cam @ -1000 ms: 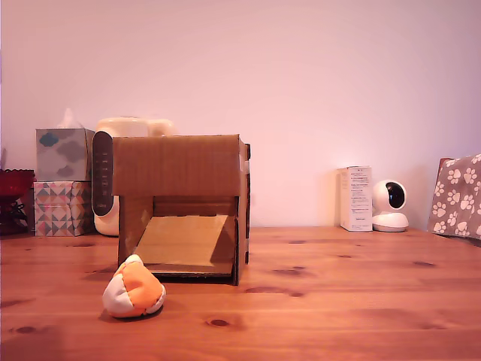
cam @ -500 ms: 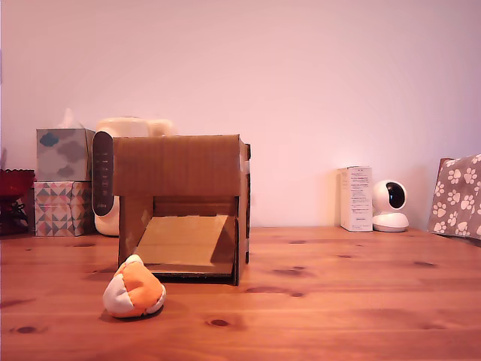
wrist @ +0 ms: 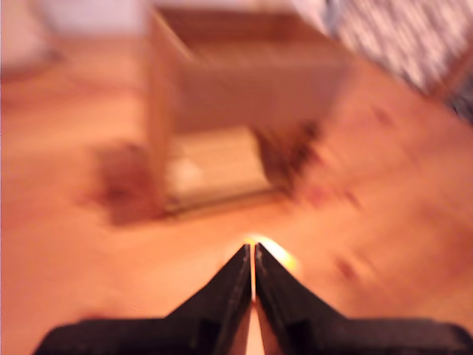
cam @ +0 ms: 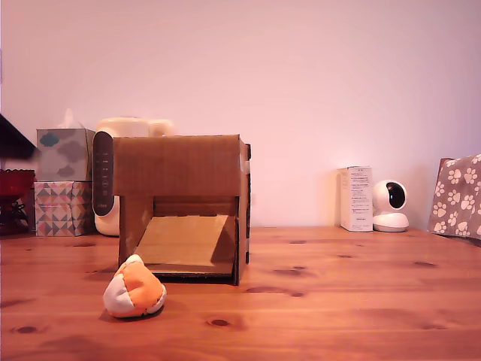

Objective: Drop the footbag into the cardboard dice tower

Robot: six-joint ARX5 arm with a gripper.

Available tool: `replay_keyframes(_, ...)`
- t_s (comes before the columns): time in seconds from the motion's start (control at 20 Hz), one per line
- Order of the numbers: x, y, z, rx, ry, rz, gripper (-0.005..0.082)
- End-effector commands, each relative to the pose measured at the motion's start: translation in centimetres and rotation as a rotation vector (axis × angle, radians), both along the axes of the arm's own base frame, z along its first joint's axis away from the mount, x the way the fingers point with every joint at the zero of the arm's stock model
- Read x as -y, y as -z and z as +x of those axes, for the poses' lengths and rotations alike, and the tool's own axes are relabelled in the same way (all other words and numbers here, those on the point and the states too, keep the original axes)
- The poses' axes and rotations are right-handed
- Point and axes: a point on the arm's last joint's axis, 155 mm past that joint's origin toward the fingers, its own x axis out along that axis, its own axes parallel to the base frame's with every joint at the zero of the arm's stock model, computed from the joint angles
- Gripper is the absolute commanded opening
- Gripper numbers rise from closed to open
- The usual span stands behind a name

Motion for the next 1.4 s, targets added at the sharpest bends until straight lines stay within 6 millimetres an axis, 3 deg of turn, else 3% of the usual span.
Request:
replay_keyframes(0.0, 0.8, 0.0, 0.4, 0.023, 0.026, 0.019, -0.0020)
replay_keyframes(0.3, 2.9, 3.1, 0.9, -0.050, 0.087, 0.057, -0.0012)
replay_keyframes(0.4, 3.2, 4.0, 1.4, -0.064, 0.089, 0.064, 0.0059)
replay_keyframes(0.45, 3.4, 4.5, 1.7, -0.072, 0.090, 0.068, 0.0197)
replay_keyframes(0.55, 3.7, 5.3, 2.5, -0.074, 0.086, 0.071, 0.0640)
replay_keyframes(0.6, 3.8, 5.7, 2.7, -0.077, 0.087, 0.074, 0.0787)
replay_keyframes(0.75, 4.5, 6.4, 3.0, -0.063, 0.112, 0.091, 0.0778)
replay_keyframes(0.95, 4.9, 5.6, 4.5, 0.024, 0.104, 0.091, 0.0778)
replay_keyframes(1.35, 5.5, 9.2, 6.0, 0.005, 0.109, 0.132, 0.0777)
